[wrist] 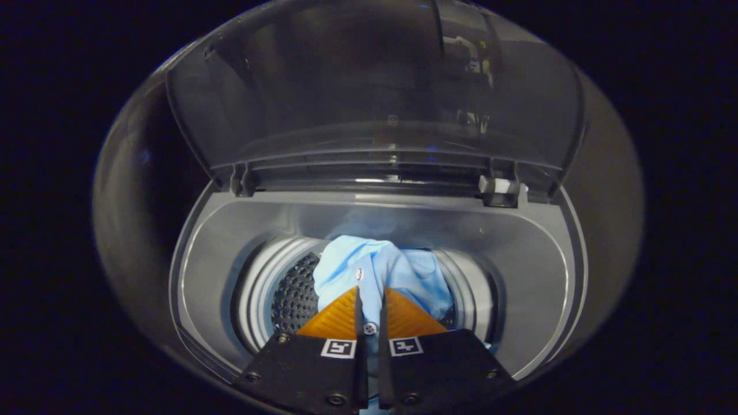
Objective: Put the clothes into the washing machine and then close the washing machine lid.
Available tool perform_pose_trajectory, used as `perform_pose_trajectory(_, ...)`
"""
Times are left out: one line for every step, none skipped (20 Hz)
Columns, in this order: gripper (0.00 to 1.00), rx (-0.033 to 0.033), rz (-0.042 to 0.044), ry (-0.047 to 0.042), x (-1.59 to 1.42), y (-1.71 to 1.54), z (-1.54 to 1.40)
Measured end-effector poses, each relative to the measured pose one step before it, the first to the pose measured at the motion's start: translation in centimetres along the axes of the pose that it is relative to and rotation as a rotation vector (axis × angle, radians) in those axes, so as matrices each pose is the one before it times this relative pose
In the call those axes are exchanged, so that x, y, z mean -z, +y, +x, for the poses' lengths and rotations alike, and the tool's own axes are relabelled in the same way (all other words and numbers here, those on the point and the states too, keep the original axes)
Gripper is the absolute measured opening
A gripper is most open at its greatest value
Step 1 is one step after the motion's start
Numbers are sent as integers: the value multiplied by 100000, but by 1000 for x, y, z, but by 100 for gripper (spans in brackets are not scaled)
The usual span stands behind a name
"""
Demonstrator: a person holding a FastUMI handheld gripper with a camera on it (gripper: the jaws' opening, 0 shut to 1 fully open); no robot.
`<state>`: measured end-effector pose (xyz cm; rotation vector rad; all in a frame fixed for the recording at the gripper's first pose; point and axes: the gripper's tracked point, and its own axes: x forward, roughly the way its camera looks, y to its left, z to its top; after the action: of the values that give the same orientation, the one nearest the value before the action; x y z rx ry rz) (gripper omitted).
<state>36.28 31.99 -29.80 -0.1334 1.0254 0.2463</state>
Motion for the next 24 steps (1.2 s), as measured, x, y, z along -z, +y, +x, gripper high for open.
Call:
perform_pose_trajectory(11, -343, 212, 702, 54, 87, 134)
perform_pose_trajectory(14, -453, 67, 1073, 146, 134, 87)
perform_pose_trajectory(15, 318, 399, -245, -100, -170, -91)
perform_pose_trajectory(18, -214, 37, -645, -123, 25, -29)
perform_pose_trajectory(24, 187, -49, -585, -73, 53, -79)
perform_pose_trajectory(26, 555, -110, -276, -20, -62, 46)
perform_pose_trajectory(32, 367, -113, -289, -112, -208, -191)
perform_pose_trajectory(36, -95, 86, -324, 23, 39, 95)
perform_pose_trajectory(49, -445, -590, -710, -44, 283, -106)
perform_pose_trajectory(62, 606, -218, -770, -166, -246, -56)
perform_pose_trajectory(74, 1594, -56, -869, -108, -296, -18)
perform_pose_trajectory(87, 192, 177, -1189, -99, 132, -282)
perform_pose_trajectory(100, 405, -434, -1769, -377, -48, -68)
perform_pose_trajectory(100, 1659, -486, -2885, -412, -214, -238)
perform_pose_trajectory(98, 750, -971, -2426, -296, -27, -382)
perform_pose_trajectory(98, 920, -560, -3079, -408, 38, -285)
perform_pose_trajectory(99, 1695, -36, -3292, -472, -197, -325)
perform_pose_trajectory(98, 1505, 95, -3320, -317, -285, -227)
perform_pose_trajectory(98, 921, 441, -3224, -445, -169, -504)
perform_pose_trajectory(98, 2144, 769, -4632, -753, -407, -540)
perform_pose_trajectory(99, 3202, 816, -4519, -737, -595, -513)
perform_pose_trajectory(98, 599, 539, -3184, -719, -57, -684)
perform_pose_trajectory(98, 668, 99, -4029, -1010, -288, -574)
perform_pose_trajectory(98, 724, 506, -3439, -801, -29, -997)
